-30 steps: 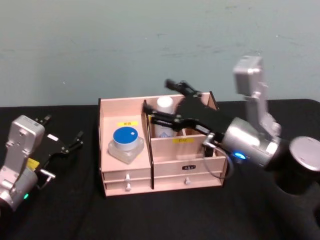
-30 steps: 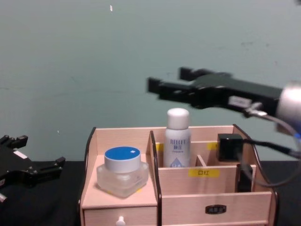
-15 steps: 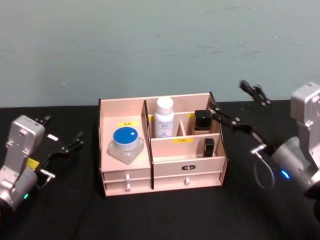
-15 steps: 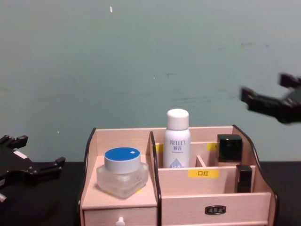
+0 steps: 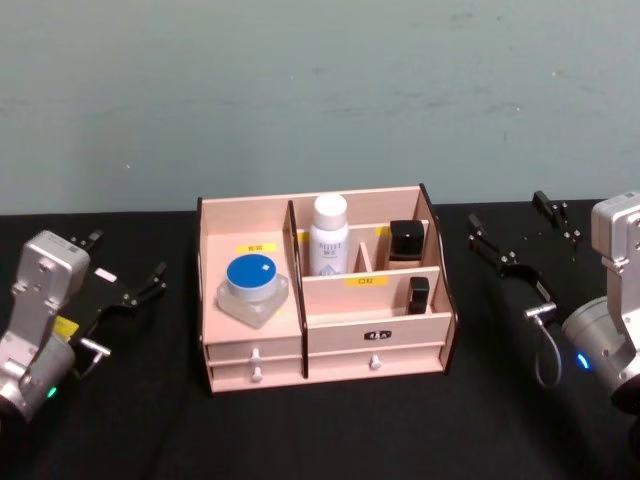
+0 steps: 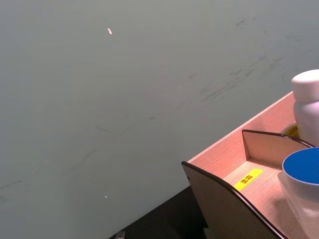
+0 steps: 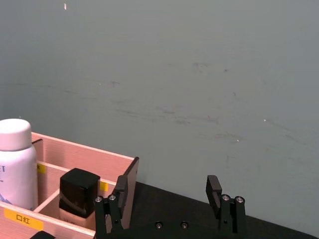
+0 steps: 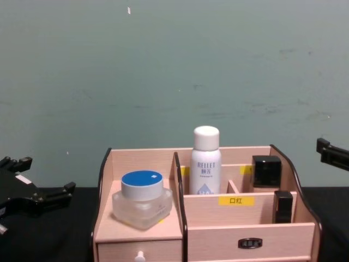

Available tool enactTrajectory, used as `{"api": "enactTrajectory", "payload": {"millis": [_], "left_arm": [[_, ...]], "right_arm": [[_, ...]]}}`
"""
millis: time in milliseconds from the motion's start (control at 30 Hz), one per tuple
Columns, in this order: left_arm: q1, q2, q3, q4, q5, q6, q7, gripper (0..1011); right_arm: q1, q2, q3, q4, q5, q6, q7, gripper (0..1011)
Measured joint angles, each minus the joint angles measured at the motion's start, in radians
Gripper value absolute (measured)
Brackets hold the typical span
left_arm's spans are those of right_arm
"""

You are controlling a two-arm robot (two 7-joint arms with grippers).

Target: Pick up the facial cleanser and watermelon frost from the table and place them into the tiered storage box.

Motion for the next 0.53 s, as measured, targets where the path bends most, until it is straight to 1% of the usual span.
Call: {"api": "enactTrajectory", "payload": {"millis": [533], "left_arm": [[0.000,0.000,0.000,0.000,0.000,0.000,0.000,1010]], "right_arm": [[-0.006,0.006,-0.001,-0.012,0.004,-0.004,0.003,1002]]}}
